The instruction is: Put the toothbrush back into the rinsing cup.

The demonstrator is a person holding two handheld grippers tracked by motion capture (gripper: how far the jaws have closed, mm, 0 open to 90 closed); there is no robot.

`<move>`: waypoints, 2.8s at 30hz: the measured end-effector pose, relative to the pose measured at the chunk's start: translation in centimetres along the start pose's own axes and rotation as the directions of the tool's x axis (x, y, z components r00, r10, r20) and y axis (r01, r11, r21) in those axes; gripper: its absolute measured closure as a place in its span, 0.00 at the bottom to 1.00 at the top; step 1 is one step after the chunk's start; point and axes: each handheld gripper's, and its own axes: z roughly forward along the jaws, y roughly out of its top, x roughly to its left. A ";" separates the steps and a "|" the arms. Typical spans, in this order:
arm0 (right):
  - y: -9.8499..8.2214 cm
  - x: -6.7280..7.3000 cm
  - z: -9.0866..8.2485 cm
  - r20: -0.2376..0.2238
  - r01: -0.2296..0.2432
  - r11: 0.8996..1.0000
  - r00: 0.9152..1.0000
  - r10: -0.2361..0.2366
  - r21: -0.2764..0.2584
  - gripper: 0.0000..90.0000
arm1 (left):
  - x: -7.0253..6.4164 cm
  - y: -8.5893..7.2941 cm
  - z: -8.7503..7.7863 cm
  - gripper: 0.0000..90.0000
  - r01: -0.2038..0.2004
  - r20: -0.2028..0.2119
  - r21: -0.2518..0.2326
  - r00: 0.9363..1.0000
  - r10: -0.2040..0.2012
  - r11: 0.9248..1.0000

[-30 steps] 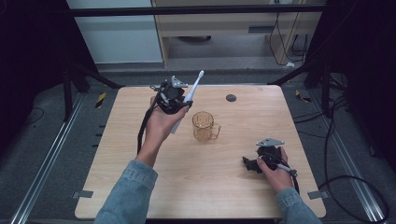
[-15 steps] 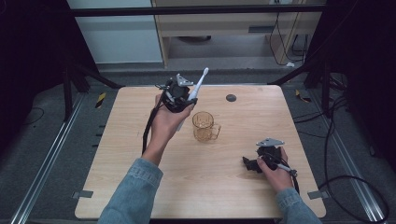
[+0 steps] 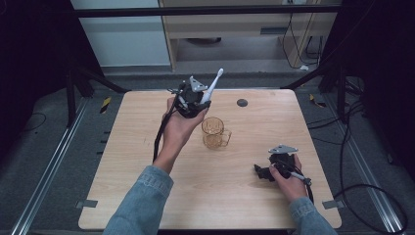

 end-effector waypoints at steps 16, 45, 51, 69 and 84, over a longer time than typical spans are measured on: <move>0.0 0.0 0.0 0.000 0.001 1.000 1.000 -0.001 0.000 0.00 | 0.1 0.7 0.0 0.74 -0.009 0.001 -0.037 1.000 0.009 0.999; 0.0 0.0 0.0 0.000 0.001 1.000 1.000 -0.001 0.000 0.00 | -0.7 1.3 2.0 0.74 0.022 0.053 -0.120 0.998 -0.016 0.992; 0.0 0.0 0.0 0.000 0.000 1.000 1.000 0.000 0.000 0.00 | -0.9 1.2 2.5 0.74 0.021 0.049 -0.142 0.999 -0.014 0.990; 0.0 0.0 0.0 0.000 -0.001 1.000 1.000 0.001 0.000 0.00 | -1.8 1.3 3.8 0.74 0.024 0.072 -0.187 0.997 -0.011 0.982; 0.0 0.0 0.0 0.000 0.001 1.000 1.000 -0.001 -0.001 0.00 | -1.9 0.4 4.4 0.74 0.031 0.088 -0.199 0.996 -0.014 0.980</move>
